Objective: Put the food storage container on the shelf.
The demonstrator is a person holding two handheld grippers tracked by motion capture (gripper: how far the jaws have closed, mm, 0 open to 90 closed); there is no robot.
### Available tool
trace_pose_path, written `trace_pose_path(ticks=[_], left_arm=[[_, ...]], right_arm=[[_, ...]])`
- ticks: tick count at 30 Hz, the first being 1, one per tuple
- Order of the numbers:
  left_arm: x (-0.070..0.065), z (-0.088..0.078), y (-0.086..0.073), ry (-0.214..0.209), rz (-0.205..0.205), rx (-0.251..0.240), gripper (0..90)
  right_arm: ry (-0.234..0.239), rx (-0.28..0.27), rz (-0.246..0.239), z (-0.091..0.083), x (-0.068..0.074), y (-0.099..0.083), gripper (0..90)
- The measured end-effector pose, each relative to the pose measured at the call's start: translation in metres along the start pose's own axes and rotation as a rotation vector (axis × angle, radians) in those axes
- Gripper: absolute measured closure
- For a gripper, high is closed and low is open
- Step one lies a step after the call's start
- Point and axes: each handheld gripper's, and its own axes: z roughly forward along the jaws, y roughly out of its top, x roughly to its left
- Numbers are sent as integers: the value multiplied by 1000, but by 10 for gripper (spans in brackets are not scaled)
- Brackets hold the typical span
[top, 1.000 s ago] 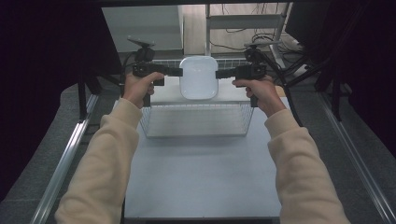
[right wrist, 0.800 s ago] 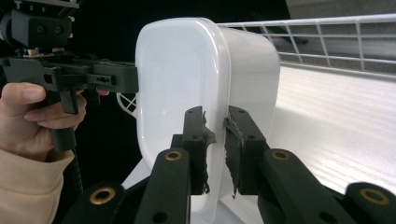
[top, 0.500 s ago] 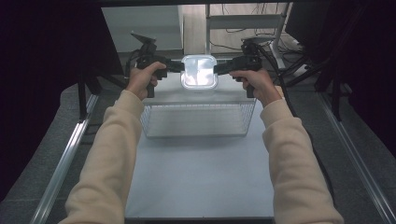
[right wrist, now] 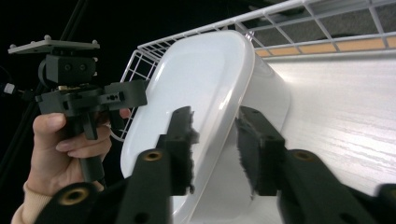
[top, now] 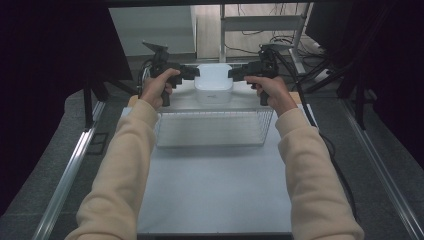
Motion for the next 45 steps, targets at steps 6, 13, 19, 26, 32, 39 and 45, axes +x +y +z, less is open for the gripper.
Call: trace_pose_path(ticks=[6,13,19,26,32,39,45], left_arm=[[-22,-14,-9,76,103,-95,339],[-43,-40,-41,182,279,-112,282],[-51,-65,-88,228,388,-104,265],[-44,-79,-140,246,428,-78,263],[-28,-76,-187,250,452,-62,265],[-5,-70,-237,247,432,-40,266],[10,-66,-263,257,420,-4,265]], right_arm=[[-45,-130,-140,-11,22,-12,322],[-140,-146,-331,-37,38,-35,273],[-192,-69,-427,-65,27,-73,245],[-185,-58,-493,-89,9,-127,222],[-199,-48,-547,-94,-7,-175,221],[-193,-27,-547,-91,-25,-221,222],[-226,4,-543,-84,-41,-248,227]])
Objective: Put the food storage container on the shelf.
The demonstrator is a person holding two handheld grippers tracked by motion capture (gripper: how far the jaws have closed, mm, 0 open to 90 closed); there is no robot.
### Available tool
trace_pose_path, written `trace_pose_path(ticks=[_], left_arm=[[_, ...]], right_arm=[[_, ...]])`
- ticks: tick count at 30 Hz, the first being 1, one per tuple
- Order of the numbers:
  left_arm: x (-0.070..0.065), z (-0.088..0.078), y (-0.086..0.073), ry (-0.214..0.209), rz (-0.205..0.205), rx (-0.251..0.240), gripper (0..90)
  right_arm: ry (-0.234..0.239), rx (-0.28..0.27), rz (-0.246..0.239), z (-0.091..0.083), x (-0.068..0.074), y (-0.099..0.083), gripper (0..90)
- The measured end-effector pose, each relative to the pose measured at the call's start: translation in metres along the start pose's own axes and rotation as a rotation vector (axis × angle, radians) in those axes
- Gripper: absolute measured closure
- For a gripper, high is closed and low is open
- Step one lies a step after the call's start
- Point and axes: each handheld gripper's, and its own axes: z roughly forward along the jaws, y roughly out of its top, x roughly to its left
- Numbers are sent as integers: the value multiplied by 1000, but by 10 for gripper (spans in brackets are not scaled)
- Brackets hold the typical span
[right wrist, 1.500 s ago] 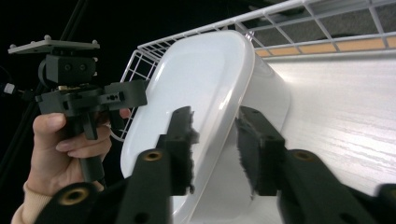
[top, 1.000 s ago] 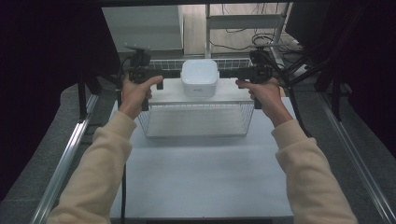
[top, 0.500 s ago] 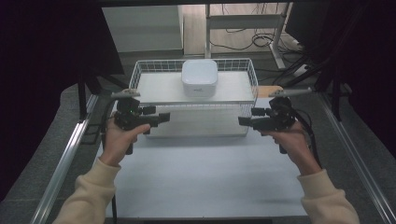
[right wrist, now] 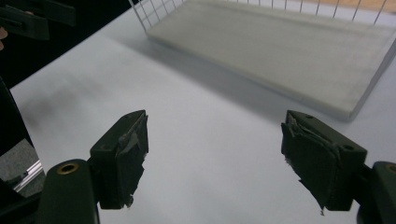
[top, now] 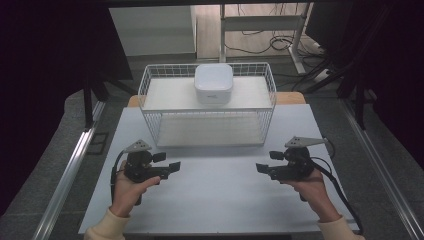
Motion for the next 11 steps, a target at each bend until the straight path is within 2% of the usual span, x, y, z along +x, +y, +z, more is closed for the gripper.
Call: trace_pose_path(ticks=[3,8,11], left_arm=[[3,3,-6,3,-9,14,265],[3,5,-11,14,-5,17,260],[3,7,-13,22,1,20,258]], right_arm=[[-22,26,-5,4,-2,-8,227],[-39,19,1,4,-5,-12,214],[-54,-5,-25,3,-6,-13,158]])
